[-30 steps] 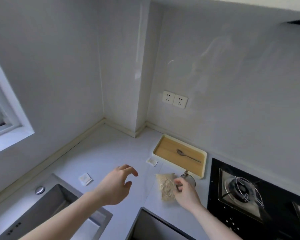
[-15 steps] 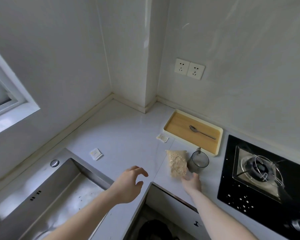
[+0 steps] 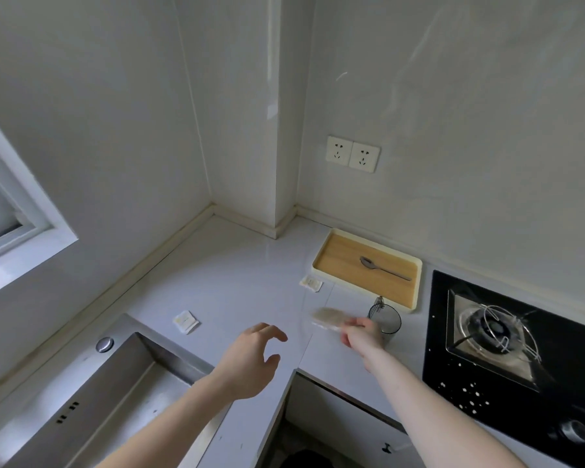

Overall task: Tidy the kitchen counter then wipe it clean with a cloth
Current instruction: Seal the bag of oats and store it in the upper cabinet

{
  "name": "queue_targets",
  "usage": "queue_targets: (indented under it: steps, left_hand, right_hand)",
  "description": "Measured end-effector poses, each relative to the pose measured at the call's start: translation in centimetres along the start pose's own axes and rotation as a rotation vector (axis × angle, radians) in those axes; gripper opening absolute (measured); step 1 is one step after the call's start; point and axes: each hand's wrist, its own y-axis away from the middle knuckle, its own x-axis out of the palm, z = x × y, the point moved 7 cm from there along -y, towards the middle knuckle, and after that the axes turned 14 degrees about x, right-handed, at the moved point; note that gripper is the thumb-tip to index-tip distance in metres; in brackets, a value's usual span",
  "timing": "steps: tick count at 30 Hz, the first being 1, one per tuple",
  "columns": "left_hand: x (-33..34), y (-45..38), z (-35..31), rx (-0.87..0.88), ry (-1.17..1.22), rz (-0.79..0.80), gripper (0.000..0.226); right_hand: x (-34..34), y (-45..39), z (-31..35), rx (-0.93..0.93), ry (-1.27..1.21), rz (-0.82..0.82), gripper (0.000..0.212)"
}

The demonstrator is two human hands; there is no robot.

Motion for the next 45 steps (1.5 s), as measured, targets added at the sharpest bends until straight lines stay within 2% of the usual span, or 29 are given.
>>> queue_targets:
  steps: [3,8,10,13,14,18,20,23,26,30,35,37,43,45]
  left_hand:
    - [-1.5,-0.8,-1.3,0.042,-0.017,-0.063,0.043]
    - [-5.0,-1.3,-3.9,0.149,-0.103,-0.153,0.066]
    - [-6.3,-1.3,-4.9,0.182,-0.144,-0.169,0.059]
    - [-8.7,-1.0,-6.8,0.243,-0.201,-0.256,0.025]
    - [-9.6,-1.0,-7.4,0.254,-0.209,-0.287,0.022]
    - [-12.8,-0.8,-10.2,0.31,-0.2,-0.394,0.042]
    - [-14.0,-1.1,-11.6,0.313,-0.24,-0.382,0.049]
    - [-16.3,-1.9,-13.7,0.307,-0.389,-0.375,0.032]
    - [-19.5,-2.2,-15.5,0.323,-0.428,-0.426,0.027]
    - [-23.9,-2.6,-18.0,0.371,-0.376,-0.473,0.024]
    - [-29.8,-1.9,-22.8,0.466,-0.286,-0.562,0.012]
    - [-32.2,-1.8,-24.8,0.497,-0.222,-0.573,0.012]
    - [-38.4,-1.9,-30.1,0.589,0.006,-0.574,0.014]
    - [-40.0,-1.9,-32.1,0.623,0.044,-0.557,0.014]
  right_hand:
    - [-0.1,3.3,3.6,-0.068,-0.023,0.066,0.007]
    - [-0.7,10.3,7.5,-0.16,-0.089,0.23,0.012]
    - [-1.1,12.8,8.6,-0.201,-0.099,0.289,0.014]
    - [-2.4,16.6,10.8,-0.276,-0.136,0.317,0.016]
    - [-2.9,17.7,11.6,-0.297,-0.152,0.319,0.016]
    - [-4.4,21.8,14.6,-0.373,-0.234,0.348,0.016]
    - [-4.8,23.4,16.1,-0.401,-0.266,0.357,0.016]
    - [-5.5,26.1,18.4,-0.459,-0.286,0.36,0.016]
    - [-7.0,28.5,20.2,-0.53,-0.283,0.335,0.015]
    - [-9.4,31.2,22.3,-0.622,-0.277,0.311,0.013]
    - [-11.7,34.2,24.8,-0.662,-0.384,0.364,0.008]
    - [-12.5,35.8,26.4,-0.731,-0.397,0.368,0.006]
    - [-15.7,42.1,30.5,-1.097,-0.195,0.149,0.034]
    - [-16.4,43.9,31.6,-1.212,-0.168,0.073,0.025]
